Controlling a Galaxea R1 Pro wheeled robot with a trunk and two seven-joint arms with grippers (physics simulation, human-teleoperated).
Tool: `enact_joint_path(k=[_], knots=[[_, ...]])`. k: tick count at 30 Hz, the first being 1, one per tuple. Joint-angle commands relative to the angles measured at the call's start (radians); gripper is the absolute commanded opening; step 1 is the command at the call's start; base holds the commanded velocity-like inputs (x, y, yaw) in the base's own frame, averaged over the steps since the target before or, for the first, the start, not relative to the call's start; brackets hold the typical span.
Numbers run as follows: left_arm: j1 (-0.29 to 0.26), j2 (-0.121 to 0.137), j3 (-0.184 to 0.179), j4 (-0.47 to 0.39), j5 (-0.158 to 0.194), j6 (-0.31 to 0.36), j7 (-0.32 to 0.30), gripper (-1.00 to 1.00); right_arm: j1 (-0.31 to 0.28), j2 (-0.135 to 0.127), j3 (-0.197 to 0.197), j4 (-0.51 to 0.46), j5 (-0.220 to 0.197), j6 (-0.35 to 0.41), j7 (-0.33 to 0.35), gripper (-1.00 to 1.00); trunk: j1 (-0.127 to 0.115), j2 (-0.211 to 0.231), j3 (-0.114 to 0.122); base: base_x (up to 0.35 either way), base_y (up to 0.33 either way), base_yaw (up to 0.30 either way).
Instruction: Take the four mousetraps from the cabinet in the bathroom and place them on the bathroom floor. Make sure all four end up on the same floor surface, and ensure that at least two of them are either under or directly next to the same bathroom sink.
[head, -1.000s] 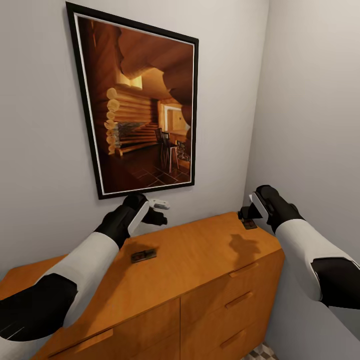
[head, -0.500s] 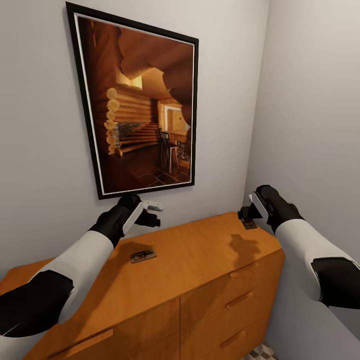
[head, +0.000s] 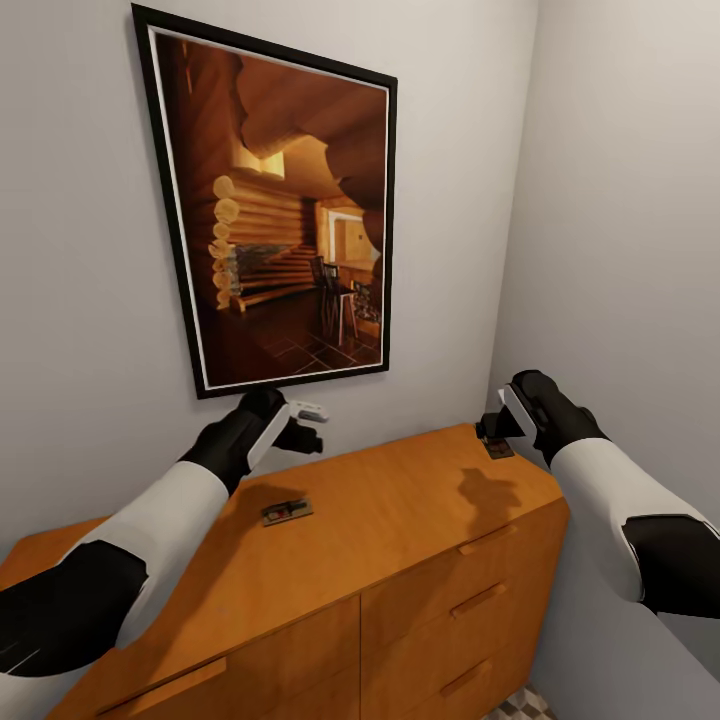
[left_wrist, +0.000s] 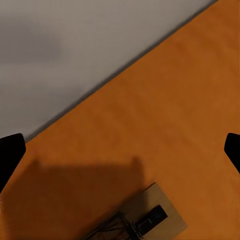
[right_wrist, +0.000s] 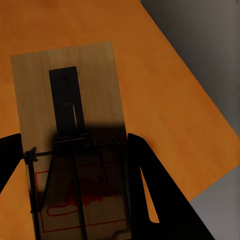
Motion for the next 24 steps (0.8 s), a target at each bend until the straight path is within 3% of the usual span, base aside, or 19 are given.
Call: enact_joint_path(k=[1, 9, 24], knots=[[-0.001, 0.000, -0.007, -0.001, 0.007, 0.003, 0.005, 1.00, -0.001, -0.001, 0.007, -0.001, -0.010, 0.004, -0.008, -1.00, 0.000, -0.001, -0.001, 0.000, 0.000, 0.000], [-0.001, -0.001, -0.039, -0.002, 0.007, 0.004, 0.005, 1.00, -0.001, -0.001, 0.007, -0.001, -0.010, 0.004, -0.008, -1.00, 0.000, -0.001, -0.001, -0.004, 0.000, 0.000], [-0.001, 0.004, -0.045, 0.002, 0.008, 0.004, 0.004, 1.00, -0.001, -0.001, 0.007, 0.000, -0.010, 0.004, -0.009, -1.00, 0.000, -0.001, -0.001, -0.110, 0.000, 0.000]])
